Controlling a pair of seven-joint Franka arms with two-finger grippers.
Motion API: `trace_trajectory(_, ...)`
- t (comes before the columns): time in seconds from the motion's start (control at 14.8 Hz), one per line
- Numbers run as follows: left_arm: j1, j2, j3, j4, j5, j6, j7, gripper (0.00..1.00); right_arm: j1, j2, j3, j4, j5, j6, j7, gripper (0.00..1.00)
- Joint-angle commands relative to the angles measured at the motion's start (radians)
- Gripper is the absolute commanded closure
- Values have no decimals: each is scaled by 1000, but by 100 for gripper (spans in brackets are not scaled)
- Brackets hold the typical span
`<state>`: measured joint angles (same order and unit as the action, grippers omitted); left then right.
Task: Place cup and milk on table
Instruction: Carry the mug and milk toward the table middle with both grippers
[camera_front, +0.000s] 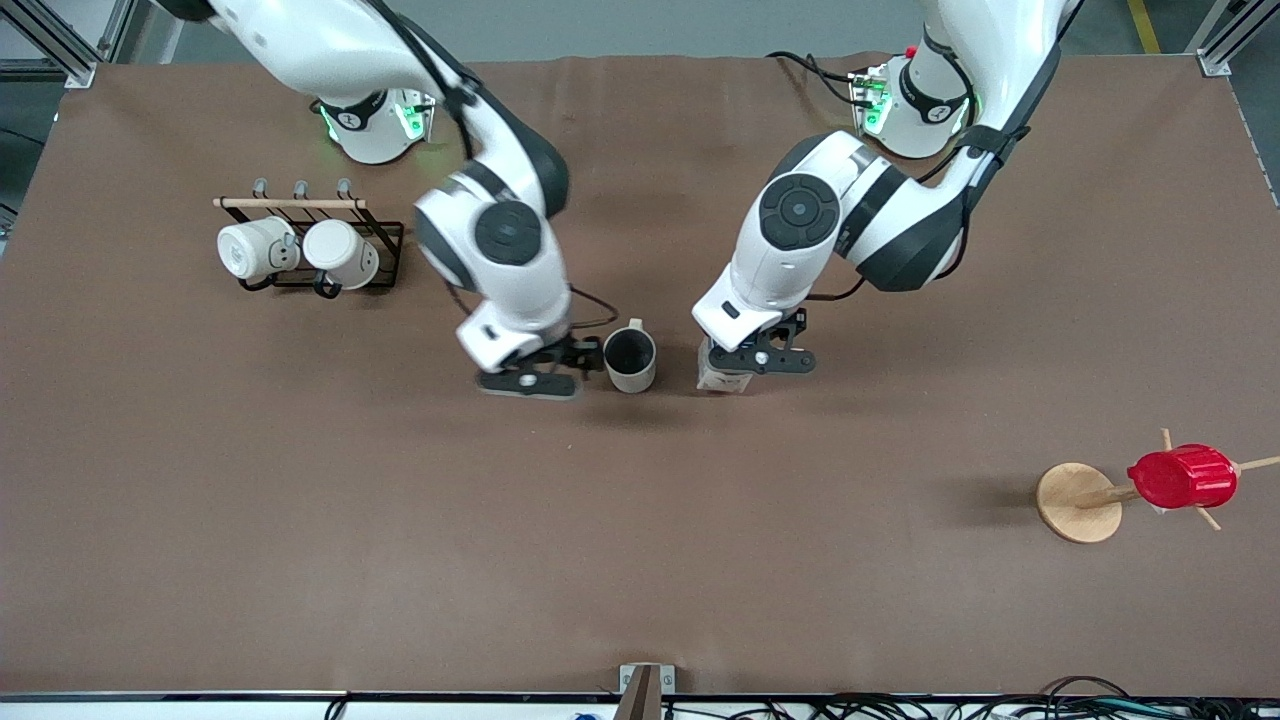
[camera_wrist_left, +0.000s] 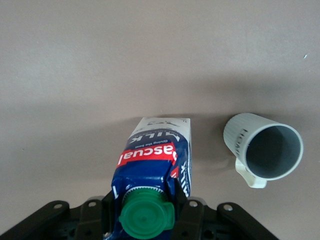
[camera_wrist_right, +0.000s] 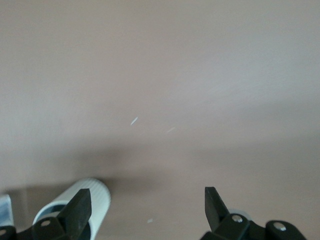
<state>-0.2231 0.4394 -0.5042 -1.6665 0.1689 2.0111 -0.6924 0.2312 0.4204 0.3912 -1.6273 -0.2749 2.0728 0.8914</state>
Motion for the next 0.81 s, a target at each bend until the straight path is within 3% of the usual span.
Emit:
trace_trajectory(0.0,-22,8,1,27,20,-20,-27,100,-153,-170,45,-33,71,-100,-61,0)
trace_trajectory(0.27,-38,13,1,24,20,-18,-29,100,-177,-287,-144,58,114,-334,-305,0)
trace_trajectory(0.4,-42,22,1,28,21,-14,-27,100,-178,-321,-298,98,219,-411,-468,0)
trace_trajectory(0.54,-56,36,3,30,46,-9,-27,100,-179,-322,-431,136,241,-462,-711,0)
trace_trajectory(0.74,-88,94,3,88,89,-9,-33,100,-191,-357,-514,144,253,-528,-830,0)
